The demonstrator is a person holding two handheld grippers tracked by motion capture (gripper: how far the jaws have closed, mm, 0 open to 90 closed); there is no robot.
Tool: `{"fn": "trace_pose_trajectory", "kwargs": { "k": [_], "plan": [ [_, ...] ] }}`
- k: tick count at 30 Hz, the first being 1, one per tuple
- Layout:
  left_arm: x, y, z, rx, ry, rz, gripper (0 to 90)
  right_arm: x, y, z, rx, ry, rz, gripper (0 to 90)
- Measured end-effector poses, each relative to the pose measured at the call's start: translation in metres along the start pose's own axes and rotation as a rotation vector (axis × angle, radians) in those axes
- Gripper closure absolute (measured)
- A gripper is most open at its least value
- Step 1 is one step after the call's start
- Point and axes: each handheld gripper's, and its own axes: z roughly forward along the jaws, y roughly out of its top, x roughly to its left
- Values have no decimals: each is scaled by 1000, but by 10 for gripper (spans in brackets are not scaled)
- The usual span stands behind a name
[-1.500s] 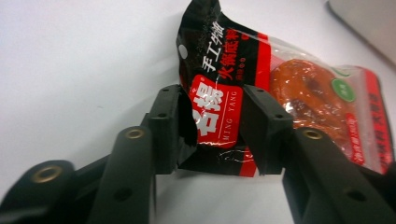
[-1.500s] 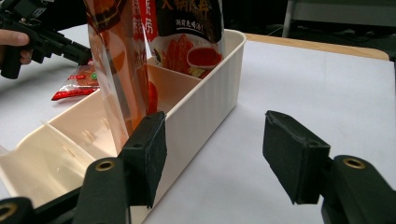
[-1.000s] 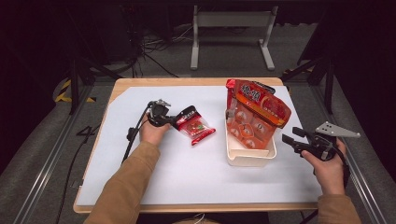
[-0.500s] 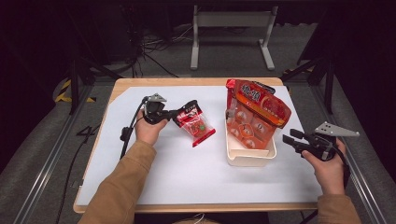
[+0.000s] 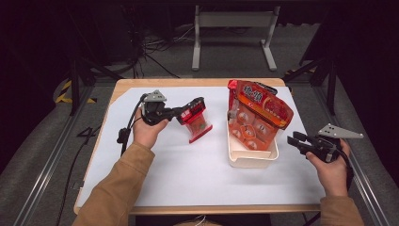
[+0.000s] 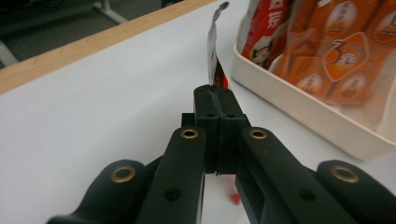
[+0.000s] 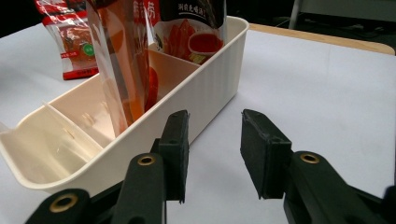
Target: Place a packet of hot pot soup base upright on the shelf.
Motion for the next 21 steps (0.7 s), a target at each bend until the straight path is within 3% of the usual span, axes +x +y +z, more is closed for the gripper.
{"fn": "trace_pose_trajectory", "kwargs": {
  "k": [6,9,12,15,21],
  "plan": [
    [-15,11,-14,18,30,103,900,-1,-2,1,16,-10,3,609],
    [-20,15,-22,21,20,122,900,-2,-5,4,32,-22,-5,604],
    [-25,20,-31,20,-6,134,900,-4,-7,5,39,-29,-4,598],
    [-31,23,-37,31,-60,139,900,-4,-9,6,46,-35,0,592],
    [-45,28,-46,37,-101,176,900,-5,-12,8,61,-37,3,586]
  ]
}}
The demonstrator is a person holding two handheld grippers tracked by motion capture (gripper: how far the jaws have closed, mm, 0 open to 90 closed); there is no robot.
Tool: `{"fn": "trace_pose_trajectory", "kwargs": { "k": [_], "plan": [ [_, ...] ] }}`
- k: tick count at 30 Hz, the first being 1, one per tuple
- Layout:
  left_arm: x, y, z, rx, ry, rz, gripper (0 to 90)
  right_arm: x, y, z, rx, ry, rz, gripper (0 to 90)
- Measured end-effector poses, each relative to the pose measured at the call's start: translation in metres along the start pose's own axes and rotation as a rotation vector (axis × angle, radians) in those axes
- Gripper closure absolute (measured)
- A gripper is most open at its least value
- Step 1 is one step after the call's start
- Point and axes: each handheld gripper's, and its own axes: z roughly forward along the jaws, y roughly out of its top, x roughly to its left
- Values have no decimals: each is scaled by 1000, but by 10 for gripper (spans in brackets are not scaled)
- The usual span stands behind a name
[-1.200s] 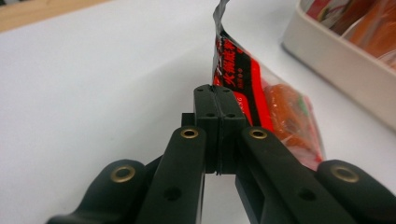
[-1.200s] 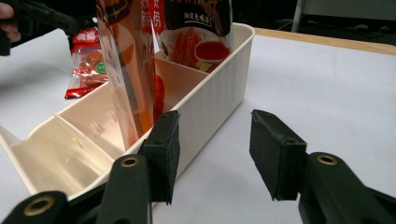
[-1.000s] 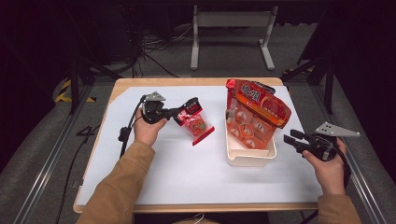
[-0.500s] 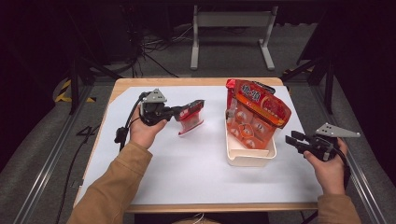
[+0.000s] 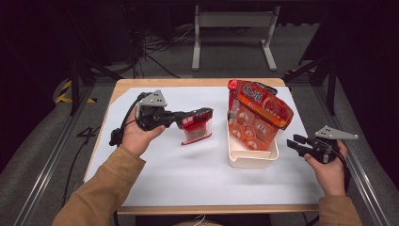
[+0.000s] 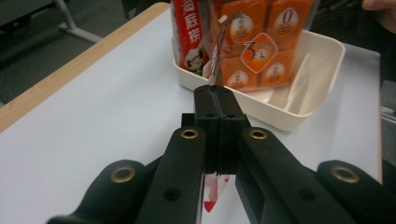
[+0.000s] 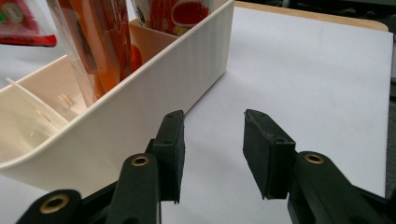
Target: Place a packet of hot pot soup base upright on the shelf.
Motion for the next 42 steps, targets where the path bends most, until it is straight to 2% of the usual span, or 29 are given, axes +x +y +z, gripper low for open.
{"fn": "trace_pose_trajectory", "kwargs": {
  "k": [1,7,12,23,31,40,42],
  "plan": [
    [-5,3,-3,4,-12,14,900,0,0,0,2,0,0,586],
    [-13,9,-8,-3,-32,33,900,0,-1,2,8,5,-4,582],
    [-18,12,-12,-8,-68,46,900,-1,-3,3,19,20,16,559],
    [-29,26,-20,-34,-145,81,900,-1,-5,7,49,35,18,553],
    [-39,37,-15,-51,-170,114,900,-1,-4,7,47,44,19,550],
    [-54,56,-2,-76,-181,162,900,-1,-3,7,45,44,14,551],
    [-56,59,2,-82,-186,161,900,-1,-3,7,45,44,14,551]
  ]
}}
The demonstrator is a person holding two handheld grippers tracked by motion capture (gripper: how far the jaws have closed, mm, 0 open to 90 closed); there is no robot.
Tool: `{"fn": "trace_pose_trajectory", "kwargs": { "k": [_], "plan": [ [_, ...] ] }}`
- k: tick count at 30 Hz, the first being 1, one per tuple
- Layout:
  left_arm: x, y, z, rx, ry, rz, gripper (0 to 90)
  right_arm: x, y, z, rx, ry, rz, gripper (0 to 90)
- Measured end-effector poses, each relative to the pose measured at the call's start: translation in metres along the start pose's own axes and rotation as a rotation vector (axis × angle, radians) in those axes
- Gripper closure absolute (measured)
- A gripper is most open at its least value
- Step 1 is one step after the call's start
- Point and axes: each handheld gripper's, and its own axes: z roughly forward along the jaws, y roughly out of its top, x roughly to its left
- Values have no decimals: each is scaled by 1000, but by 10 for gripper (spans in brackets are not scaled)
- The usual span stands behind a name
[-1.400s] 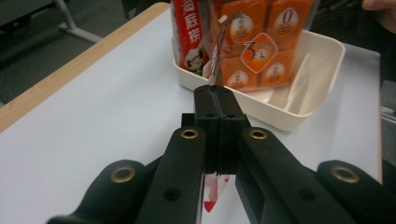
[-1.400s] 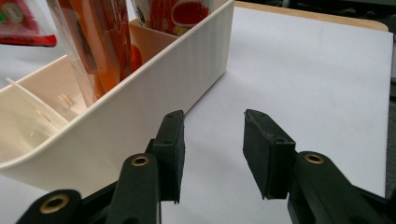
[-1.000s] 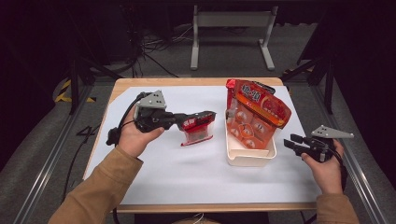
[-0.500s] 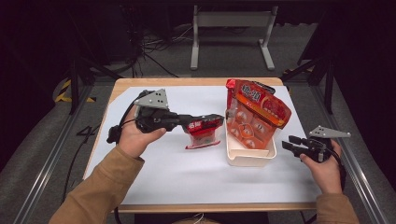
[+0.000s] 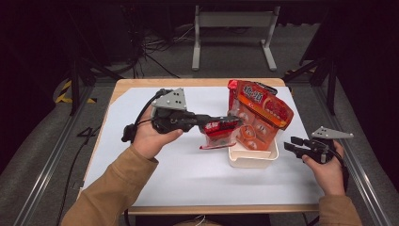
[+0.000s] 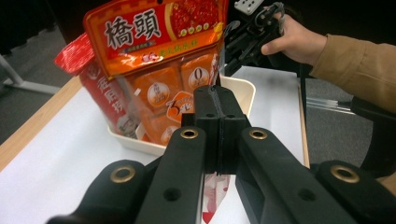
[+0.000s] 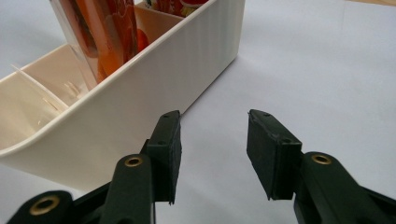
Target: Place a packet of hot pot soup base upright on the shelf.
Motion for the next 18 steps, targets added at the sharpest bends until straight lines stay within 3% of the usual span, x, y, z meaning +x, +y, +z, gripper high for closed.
{"fn": "trace_pose_trajectory", "kwargs": {
  "k": [18],
  "plan": [
    [-1,21,32,-13,-32,33,900,-2,0,-3,-12,1,1,550]
  ]
}}
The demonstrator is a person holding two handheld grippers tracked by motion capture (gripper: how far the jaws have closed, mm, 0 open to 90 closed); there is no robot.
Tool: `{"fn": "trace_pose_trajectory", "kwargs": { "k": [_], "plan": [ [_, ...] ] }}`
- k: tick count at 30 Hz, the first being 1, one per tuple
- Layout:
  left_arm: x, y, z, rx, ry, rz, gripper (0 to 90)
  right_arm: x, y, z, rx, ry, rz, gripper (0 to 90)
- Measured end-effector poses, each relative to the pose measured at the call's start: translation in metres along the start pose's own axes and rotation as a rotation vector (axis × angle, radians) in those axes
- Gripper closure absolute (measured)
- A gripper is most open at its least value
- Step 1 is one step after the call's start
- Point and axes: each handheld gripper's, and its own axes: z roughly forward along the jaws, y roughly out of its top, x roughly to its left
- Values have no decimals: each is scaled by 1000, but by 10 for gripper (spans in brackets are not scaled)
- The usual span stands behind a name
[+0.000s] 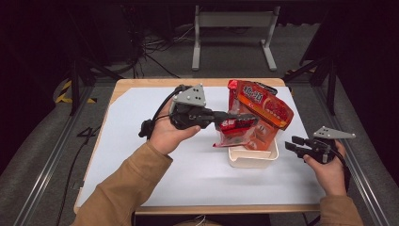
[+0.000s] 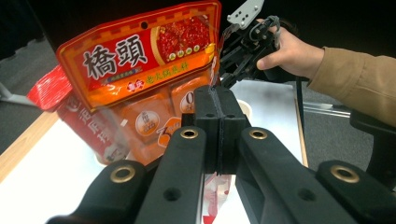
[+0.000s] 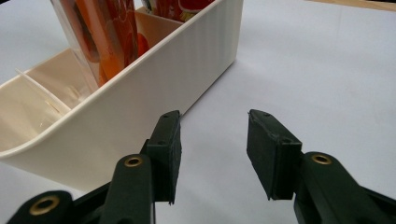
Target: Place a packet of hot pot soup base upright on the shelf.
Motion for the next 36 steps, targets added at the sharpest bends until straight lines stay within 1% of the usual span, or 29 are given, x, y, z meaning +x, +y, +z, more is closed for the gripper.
{"fn": "trace_pose_trajectory", "kwargs": {
  "k": [7,12,13,14,15,18,21,22,24,25,27,29,32,36],
  "plan": [
    [-3,4,13,4,-8,21,900,-1,0,-1,-3,1,2,550],
    [-5,7,21,-3,-14,24,900,-2,-1,-2,-7,1,4,550],
    [-5,7,22,-2,-15,31,900,-2,-1,-2,-5,2,6,550],
    [-5,7,24,-4,-14,27,900,-2,-1,-2,-5,2,6,549],
    [-5,7,28,-5,-13,25,900,-2,-1,-2,-5,2,6,549],
    [-6,6,36,-10,-10,38,900,-2,0,-1,-8,3,10,547],
    [-5,5,42,-22,-12,31,900,0,1,0,-11,6,3,546],
    [-4,5,44,-27,-16,24,900,0,1,0,-11,6,5,545],
    [-3,4,48,-40,-19,24,900,0,1,0,-11,5,8,541],
    [-3,4,48,-40,-19,24,900,0,1,0,-11,5,8,541],
    [-3,3,52,-40,-34,16,900,0,1,0,-16,5,13,535],
    [-3,3,56,-42,-36,22,900,-1,2,0,-20,6,13,533],
    [-3,1,61,-48,-40,18,900,-1,2,0,-20,5,16,533],
    [-3,-1,67,-54,-63,10,900,-1,1,0,-20,6,14,533]
  ]
}}
